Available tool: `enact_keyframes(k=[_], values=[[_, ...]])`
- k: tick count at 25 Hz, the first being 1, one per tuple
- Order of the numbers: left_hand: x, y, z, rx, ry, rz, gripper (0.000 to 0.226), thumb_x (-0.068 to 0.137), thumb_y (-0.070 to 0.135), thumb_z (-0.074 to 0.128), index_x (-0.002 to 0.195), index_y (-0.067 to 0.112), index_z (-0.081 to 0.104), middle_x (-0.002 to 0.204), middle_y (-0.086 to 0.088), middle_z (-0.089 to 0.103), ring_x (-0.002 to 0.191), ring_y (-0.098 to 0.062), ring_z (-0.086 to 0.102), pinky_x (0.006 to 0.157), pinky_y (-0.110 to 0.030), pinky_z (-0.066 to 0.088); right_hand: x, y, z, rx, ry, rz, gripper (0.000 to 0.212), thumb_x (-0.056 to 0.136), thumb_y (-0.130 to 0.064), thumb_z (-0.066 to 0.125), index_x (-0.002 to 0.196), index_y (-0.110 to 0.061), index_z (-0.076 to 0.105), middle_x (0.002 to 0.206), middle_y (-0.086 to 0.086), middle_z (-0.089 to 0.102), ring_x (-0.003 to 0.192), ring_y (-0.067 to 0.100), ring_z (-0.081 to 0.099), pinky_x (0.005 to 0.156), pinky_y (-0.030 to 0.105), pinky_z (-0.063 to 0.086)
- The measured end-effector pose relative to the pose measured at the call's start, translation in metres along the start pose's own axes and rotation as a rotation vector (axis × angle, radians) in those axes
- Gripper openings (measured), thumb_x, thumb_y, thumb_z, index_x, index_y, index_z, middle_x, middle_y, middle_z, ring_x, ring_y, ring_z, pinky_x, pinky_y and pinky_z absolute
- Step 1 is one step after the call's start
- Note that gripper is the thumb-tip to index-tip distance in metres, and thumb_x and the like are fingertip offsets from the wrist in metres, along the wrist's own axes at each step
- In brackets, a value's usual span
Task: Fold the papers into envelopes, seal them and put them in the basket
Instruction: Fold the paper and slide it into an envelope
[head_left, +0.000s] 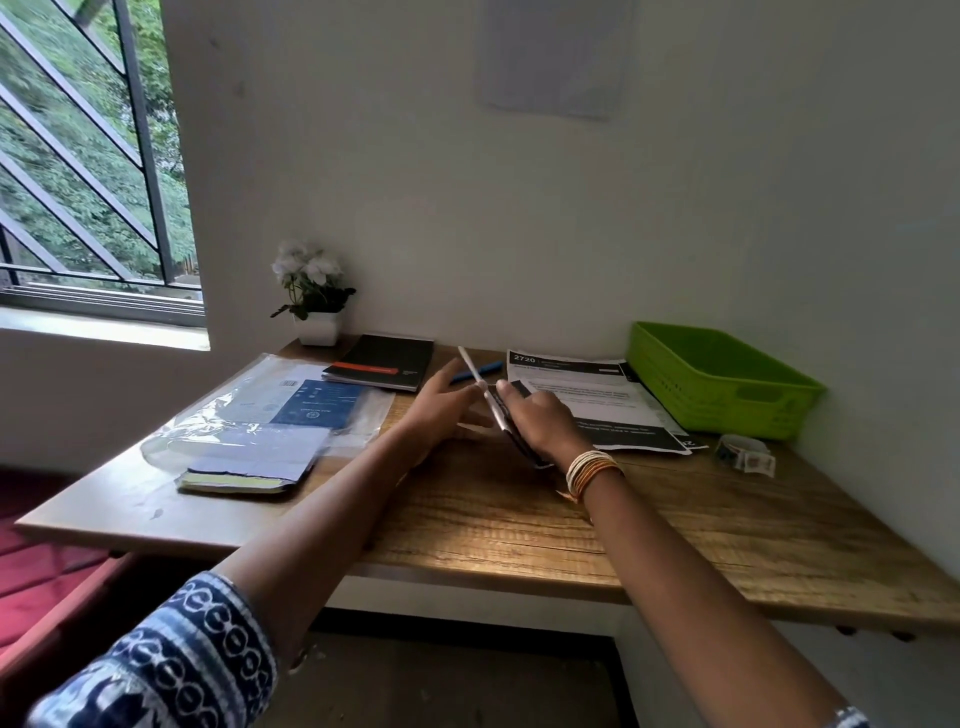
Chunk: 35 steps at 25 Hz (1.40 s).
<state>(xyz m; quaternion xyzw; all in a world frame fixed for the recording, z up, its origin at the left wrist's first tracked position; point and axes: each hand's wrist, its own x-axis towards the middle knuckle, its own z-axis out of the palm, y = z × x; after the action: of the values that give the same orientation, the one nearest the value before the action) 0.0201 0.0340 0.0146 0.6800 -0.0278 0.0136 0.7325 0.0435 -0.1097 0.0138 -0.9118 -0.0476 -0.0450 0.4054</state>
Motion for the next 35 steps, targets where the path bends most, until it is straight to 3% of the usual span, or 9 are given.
enact_keyframes(k=[2,4,9,14,17,25,29,32,35], values=[[-0.001,0.0,0.002,0.068,-0.08,0.034,0.057,0.097,0.022,0.049,0.149,0.018,0.025,0.131,-0.014,0.056,0.094,-0.021,0.065,0.063,-0.029,0.058,0.0,-0.003,-0.003,0.167,-0.022,-0.002,0.07,0.089,-0.068,0.035,0.098,-0.007,0.069,0.102,0.014,0.066,0.096,0.03,0.061,0.08,0.032,0.042],[-0.002,-0.001,0.005,0.341,-0.169,0.082,0.049,0.1,0.028,0.041,0.147,0.018,0.032,0.145,-0.01,0.044,0.113,-0.021,0.058,0.086,-0.033,0.054,0.0,-0.006,-0.009,0.363,-0.055,0.043,0.078,0.078,-0.074,0.041,0.111,-0.008,0.068,0.111,0.013,0.067,0.104,0.032,0.062,0.094,0.039,0.047],[-0.002,-0.005,0.009,0.69,-0.239,0.104,0.04,0.1,0.028,0.041,0.138,0.021,0.047,0.146,-0.003,0.043,0.133,-0.021,0.042,0.113,-0.043,0.032,0.009,0.006,-0.016,0.192,0.048,0.093,0.026,0.081,-0.017,0.055,0.1,-0.003,0.062,0.09,0.013,0.062,0.092,0.032,0.061,0.074,0.037,0.047],[-0.001,-0.003,0.01,0.914,-0.276,0.14,0.034,0.097,0.023,0.046,0.13,0.024,0.055,0.15,0.001,0.038,0.136,-0.019,0.037,0.114,-0.042,0.029,0.003,0.014,-0.015,-0.323,0.12,0.089,0.039,0.082,-0.028,0.063,0.115,-0.009,0.058,0.112,0.02,0.058,0.108,0.033,0.054,0.083,0.034,0.044],[0.002,-0.006,0.009,0.987,-0.29,0.155,0.034,0.096,0.027,0.049,0.128,0.028,0.057,0.146,0.003,0.045,0.133,-0.018,0.042,0.111,-0.042,0.034,0.004,0.015,-0.011,-0.35,0.125,0.098,0.054,0.082,-0.036,0.066,0.124,-0.006,0.053,0.128,0.019,0.056,0.119,0.036,0.05,0.094,0.04,0.046],[0.004,-0.009,0.009,1.04,-0.294,0.18,0.04,0.087,0.023,0.063,0.125,0.032,0.059,0.137,0.005,0.054,0.123,-0.014,0.05,0.104,-0.037,0.042,0.009,0.011,-0.022,-0.177,0.094,0.166,0.055,0.079,-0.029,0.074,0.123,-0.003,0.053,0.124,0.016,0.06,0.114,0.032,0.057,0.079,0.031,0.043],[0.001,-0.01,0.009,0.972,-0.232,0.258,0.039,0.088,0.02,0.062,0.126,0.029,0.059,0.145,0.004,0.045,0.132,-0.016,0.042,0.106,-0.032,0.035,0.019,0.014,-0.022,-0.109,0.092,0.177,0.038,0.084,-0.017,0.061,0.117,-0.001,0.058,0.118,0.02,0.063,0.106,0.035,0.06,0.076,0.031,0.045],[0.001,-0.011,0.008,1.018,-0.065,0.395,0.038,0.09,0.023,0.06,0.127,0.031,0.058,0.149,0.004,0.04,0.138,-0.018,0.035,0.112,-0.04,0.033,0.03,0.015,-0.034,-0.099,-0.013,0.129,0.031,0.085,-0.008,0.054,0.113,0.001,0.065,0.116,0.02,0.065,0.103,0.033,0.062,0.087,0.037,0.053],[0.0,-0.009,0.008,1.115,-0.121,0.37,0.042,0.095,0.025,0.053,0.135,0.034,0.048,0.156,0.008,0.026,0.141,-0.018,0.03,0.114,-0.047,0.03,0.038,0.015,-0.048,-0.267,-0.083,0.002,0.029,0.087,-0.005,0.05,0.105,-0.014,0.072,0.124,0.009,0.064,0.111,0.03,0.058,0.099,0.042,0.047]])
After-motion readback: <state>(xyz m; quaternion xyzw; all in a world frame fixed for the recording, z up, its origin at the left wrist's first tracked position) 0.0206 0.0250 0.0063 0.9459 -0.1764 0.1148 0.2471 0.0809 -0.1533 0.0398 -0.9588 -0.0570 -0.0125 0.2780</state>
